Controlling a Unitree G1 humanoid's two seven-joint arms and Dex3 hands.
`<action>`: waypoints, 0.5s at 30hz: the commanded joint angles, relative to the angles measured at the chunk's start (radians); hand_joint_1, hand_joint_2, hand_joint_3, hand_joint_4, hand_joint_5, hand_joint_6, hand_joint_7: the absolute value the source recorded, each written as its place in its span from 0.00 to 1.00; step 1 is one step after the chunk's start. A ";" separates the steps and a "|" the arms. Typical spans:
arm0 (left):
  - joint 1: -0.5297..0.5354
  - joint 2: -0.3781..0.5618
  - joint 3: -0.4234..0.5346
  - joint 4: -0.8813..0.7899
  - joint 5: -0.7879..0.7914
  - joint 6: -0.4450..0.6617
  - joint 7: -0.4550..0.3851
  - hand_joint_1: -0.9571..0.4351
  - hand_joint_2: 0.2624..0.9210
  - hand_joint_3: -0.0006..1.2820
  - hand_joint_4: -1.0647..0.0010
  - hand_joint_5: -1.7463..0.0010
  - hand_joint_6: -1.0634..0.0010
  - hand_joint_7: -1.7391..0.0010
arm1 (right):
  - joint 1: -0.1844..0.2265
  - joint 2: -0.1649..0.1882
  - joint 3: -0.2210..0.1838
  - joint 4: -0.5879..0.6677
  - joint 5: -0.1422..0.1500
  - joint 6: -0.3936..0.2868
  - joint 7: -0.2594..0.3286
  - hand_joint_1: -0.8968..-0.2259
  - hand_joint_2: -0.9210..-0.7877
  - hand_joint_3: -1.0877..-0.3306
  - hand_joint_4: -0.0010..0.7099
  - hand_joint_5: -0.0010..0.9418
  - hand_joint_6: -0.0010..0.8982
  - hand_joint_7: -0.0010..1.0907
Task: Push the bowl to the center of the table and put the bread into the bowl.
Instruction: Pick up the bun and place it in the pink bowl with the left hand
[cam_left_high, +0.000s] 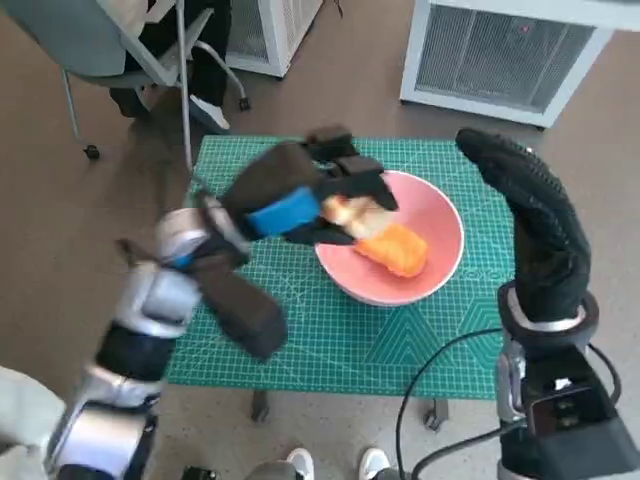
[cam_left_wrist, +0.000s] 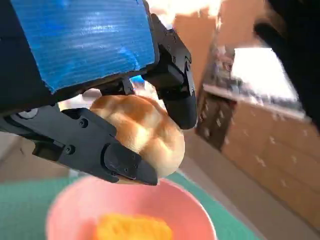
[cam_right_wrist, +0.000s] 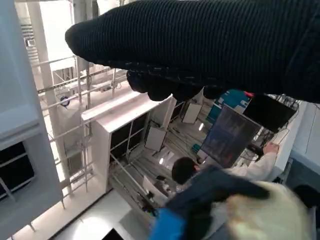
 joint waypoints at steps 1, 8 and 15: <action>-0.057 0.003 -0.064 0.063 0.073 0.050 -0.058 0.69 0.94 0.04 0.68 0.83 0.61 0.78 | 0.019 -0.003 -0.002 -0.003 -0.007 0.006 -0.003 0.75 0.00 0.70 0.63 0.01 0.04 0.78; -0.100 -0.020 -0.111 0.107 0.102 0.105 -0.123 0.66 0.91 0.00 0.83 0.99 0.71 0.95 | 0.034 -0.008 -0.011 -0.017 0.006 0.009 -0.002 0.75 0.00 0.71 0.63 0.01 0.05 0.78; -0.112 -0.037 -0.125 0.153 0.099 0.078 -0.116 0.66 0.90 0.00 0.87 1.00 0.73 0.98 | 0.046 -0.006 -0.015 -0.026 0.007 0.011 -0.005 0.75 0.00 0.72 0.64 0.01 0.07 0.75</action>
